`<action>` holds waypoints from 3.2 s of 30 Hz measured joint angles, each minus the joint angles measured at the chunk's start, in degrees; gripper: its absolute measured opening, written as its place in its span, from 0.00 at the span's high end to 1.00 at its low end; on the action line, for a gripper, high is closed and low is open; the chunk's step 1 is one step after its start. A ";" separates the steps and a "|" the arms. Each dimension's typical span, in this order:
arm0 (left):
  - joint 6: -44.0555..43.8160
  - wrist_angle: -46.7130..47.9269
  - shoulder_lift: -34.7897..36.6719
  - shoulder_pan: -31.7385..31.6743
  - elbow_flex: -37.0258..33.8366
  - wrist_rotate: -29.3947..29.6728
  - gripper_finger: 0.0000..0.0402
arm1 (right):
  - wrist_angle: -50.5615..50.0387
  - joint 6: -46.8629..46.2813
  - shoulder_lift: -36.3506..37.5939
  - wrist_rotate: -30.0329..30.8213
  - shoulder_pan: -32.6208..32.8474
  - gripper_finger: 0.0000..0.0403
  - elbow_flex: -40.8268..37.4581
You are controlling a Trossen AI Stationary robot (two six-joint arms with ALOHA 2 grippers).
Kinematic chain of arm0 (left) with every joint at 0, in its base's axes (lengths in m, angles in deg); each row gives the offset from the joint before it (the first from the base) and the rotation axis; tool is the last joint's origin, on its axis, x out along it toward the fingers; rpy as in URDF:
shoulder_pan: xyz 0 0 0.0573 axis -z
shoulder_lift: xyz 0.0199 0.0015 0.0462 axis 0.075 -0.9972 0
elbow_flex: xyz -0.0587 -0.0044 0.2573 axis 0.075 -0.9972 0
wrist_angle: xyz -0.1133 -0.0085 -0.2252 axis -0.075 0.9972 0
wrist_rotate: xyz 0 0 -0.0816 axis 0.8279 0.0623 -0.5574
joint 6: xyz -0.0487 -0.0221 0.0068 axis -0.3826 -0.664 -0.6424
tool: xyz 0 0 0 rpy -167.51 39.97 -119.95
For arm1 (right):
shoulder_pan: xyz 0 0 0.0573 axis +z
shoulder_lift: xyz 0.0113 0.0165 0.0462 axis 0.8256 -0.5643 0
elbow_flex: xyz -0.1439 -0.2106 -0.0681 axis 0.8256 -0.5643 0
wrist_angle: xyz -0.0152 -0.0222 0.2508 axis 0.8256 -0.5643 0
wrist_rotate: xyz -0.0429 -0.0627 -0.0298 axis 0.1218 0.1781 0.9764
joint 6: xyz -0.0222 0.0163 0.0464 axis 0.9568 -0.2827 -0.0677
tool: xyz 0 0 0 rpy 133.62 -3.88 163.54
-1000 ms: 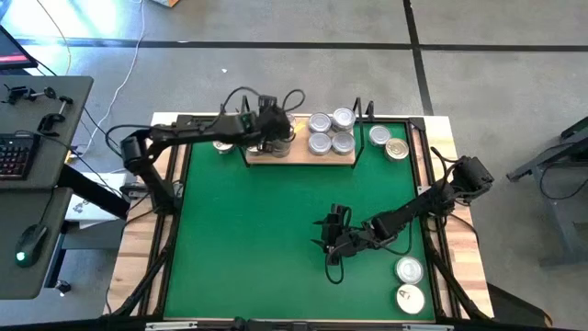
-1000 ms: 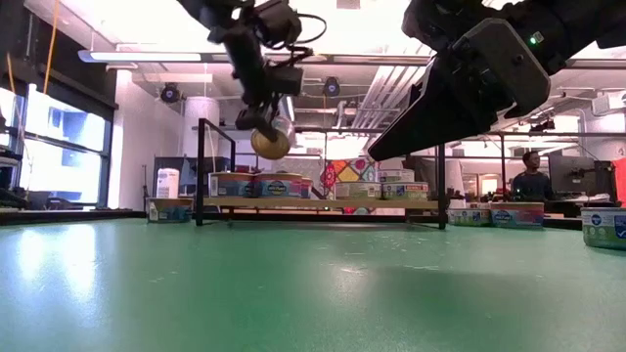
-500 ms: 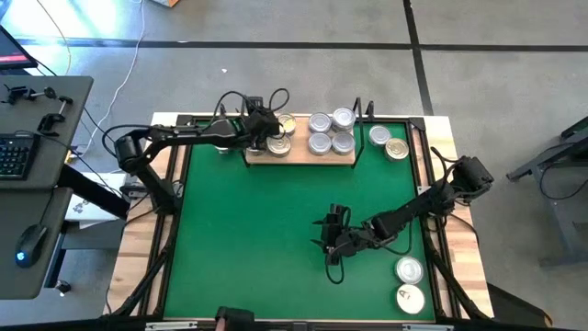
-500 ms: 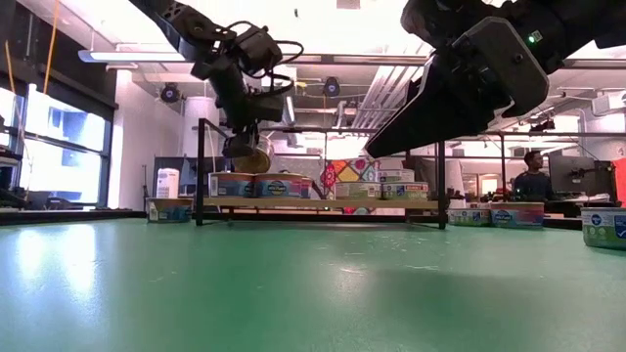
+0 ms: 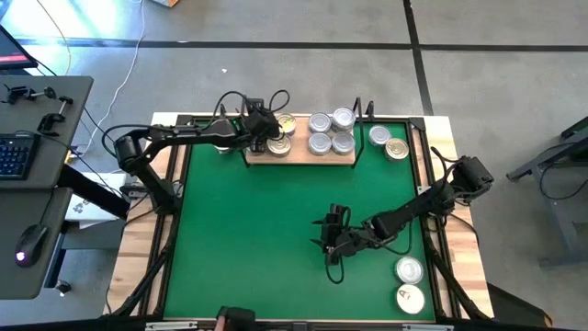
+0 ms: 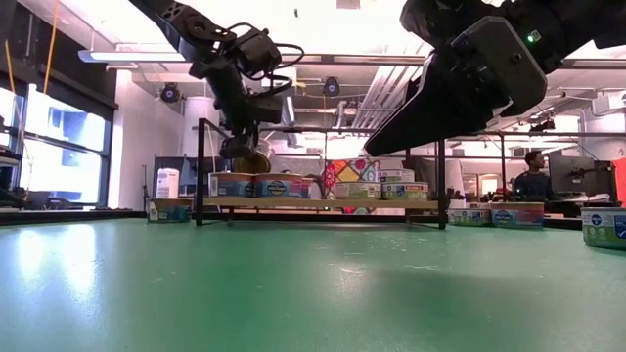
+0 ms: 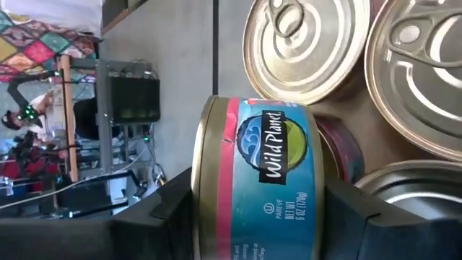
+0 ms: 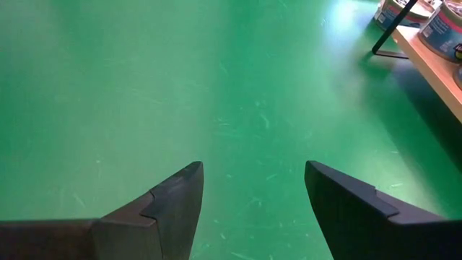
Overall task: Stack canned seafood by type on shelf
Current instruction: Stack the blue pink tuna can on top of the other blue pink tuna can on the shelf
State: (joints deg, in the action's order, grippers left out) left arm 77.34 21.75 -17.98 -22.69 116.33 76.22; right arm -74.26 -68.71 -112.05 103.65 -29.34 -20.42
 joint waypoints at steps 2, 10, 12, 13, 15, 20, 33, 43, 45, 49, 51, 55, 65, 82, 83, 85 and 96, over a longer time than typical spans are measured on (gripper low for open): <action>-0.39 0.88 0.00 0.00 0.01 -0.02 0.50 | 0.01 0.00 0.00 0.00 0.00 0.41 0.00; -0.84 1.87 0.00 0.01 0.01 -0.23 0.37 | 0.04 0.00 0.00 -0.02 -0.01 0.41 0.00; -0.87 1.87 0.00 -0.01 0.01 -0.23 0.33 | 0.05 -0.01 0.00 -0.05 0.00 0.41 0.00; -0.85 1.97 0.00 0.00 0.01 -0.24 0.31 | 0.05 0.00 0.00 -0.07 0.00 0.41 0.00; -0.71 2.61 0.00 0.01 0.03 -0.25 0.28 | 0.05 -0.01 0.00 -0.09 0.00 0.41 0.00; 0.17 5.74 -0.02 -0.01 0.03 -1.42 0.25 | 0.05 0.00 0.00 -0.30 0.00 0.41 0.00; -0.91 6.11 -0.04 -2.23 0.03 -5.99 0.25 | 0.06 -0.02 0.00 -0.28 -0.02 0.41 0.00; -0.98 6.29 -0.04 -3.75 0.12 -5.98 0.25 | 0.07 0.00 0.00 -0.28 -0.02 0.41 0.00; -1.26 6.38 -0.04 -3.41 0.12 -5.94 0.25 | 0.07 0.00 0.00 -0.26 -0.02 0.41 0.00; -1.21 6.68 0.19 -2.49 0.12 -5.58 0.25 | 0.06 0.00 0.00 -0.26 -0.02 0.41 0.00; -0.98 6.89 0.29 -2.16 0.12 -5.48 0.25 | 0.07 0.00 0.00 -0.26 -0.02 0.41 0.00; -1.00 8.67 0.46 -1.82 0.12 -5.60 0.26 | 0.09 0.00 0.00 -0.26 -0.02 0.41 0.00; -0.87 8.57 0.55 -1.76 0.12 -4.07 0.39 | 0.09 0.00 0.00 -0.25 -0.02 0.41 0.00; 2.06 3.00 0.55 -3.17 0.08 -0.01 0.50 | 0.09 0.00 0.00 -0.24 -0.04 0.41 0.00; 2.04 2.83 0.55 -3.43 0.08 -0.01 0.50 | 0.09 0.00 0.00 -0.24 -0.04 0.41 0.00; 1.90 2.80 0.55 -3.69 0.08 -0.01 0.50 | 0.09 0.00 0.00 -0.24 -0.04 0.41 0.00; -11.94 1.16 0.55 -4.87 4.67 -6.76 0.56 | 0.14 0.00 0.00 -0.24 -0.81 0.41 0.00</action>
State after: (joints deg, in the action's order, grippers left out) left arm 65.40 22.91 -17.44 -27.56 121.01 69.46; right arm -74.12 -68.71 -112.05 103.41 -30.16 -20.42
